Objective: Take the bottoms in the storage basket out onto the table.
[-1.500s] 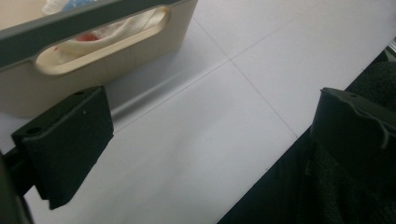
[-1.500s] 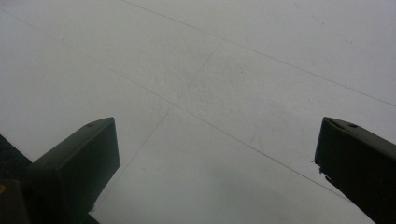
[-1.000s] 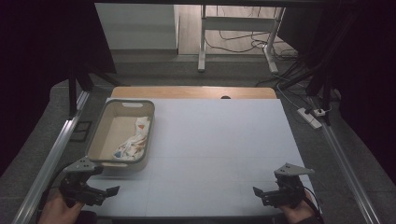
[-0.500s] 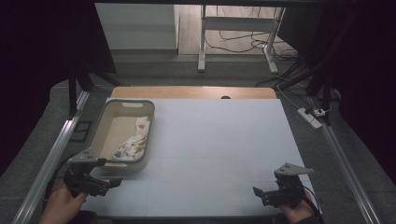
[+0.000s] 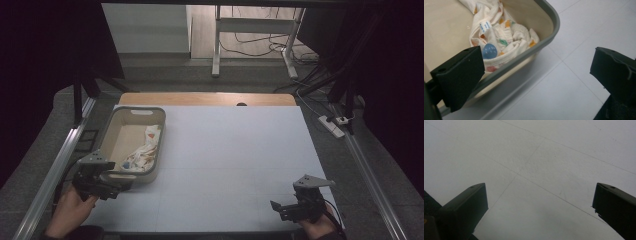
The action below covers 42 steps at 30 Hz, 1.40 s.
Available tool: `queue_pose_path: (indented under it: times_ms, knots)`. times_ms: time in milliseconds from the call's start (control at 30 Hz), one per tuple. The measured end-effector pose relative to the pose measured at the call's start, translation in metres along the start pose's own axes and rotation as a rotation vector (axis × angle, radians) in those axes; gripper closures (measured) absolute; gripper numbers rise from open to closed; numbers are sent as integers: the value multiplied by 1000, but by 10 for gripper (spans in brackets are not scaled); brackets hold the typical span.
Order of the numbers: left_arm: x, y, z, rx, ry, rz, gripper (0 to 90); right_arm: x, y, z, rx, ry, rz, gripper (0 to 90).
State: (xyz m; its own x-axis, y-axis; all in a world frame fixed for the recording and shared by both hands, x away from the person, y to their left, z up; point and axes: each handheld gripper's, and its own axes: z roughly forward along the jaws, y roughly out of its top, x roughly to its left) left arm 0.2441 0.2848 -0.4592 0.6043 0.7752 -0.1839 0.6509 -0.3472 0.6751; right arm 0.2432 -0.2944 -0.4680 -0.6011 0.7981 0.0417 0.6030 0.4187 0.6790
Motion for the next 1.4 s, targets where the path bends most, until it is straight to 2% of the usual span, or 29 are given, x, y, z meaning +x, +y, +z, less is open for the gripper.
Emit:
queue_pose_path:
  times_ms: [133, 533, 800, 967, 1100, 1167, 1400]
  knots:
    - [4, 3, 4, 17, 37, 8, 0, 1, 0, 0, 3, -1, -3, 0]
    - [18, 22, 21, 84, 62, -3, 0, 1, 0, 1, 10, -4, -10, 0]
    - [25, 39, 30, 124, 91, 14, 0, 1, 0, 1, 13, -1, -12, 0]
    - [30, 48, 36, 142, 77, 18, 0, 2, 0, 1, 15, 0, -14, 0]
    - [36, 55, 43, 157, 45, 20, 0, 2, 1, 2, 17, 0, -20, 0]
    - [39, 58, 46, 165, 34, 21, 0, 2, 1, 2, 18, -1, -21, 28]
    - [45, 70, 54, 191, 47, 45, 0, 3, 1, 2, 24, 1, -25, 30]
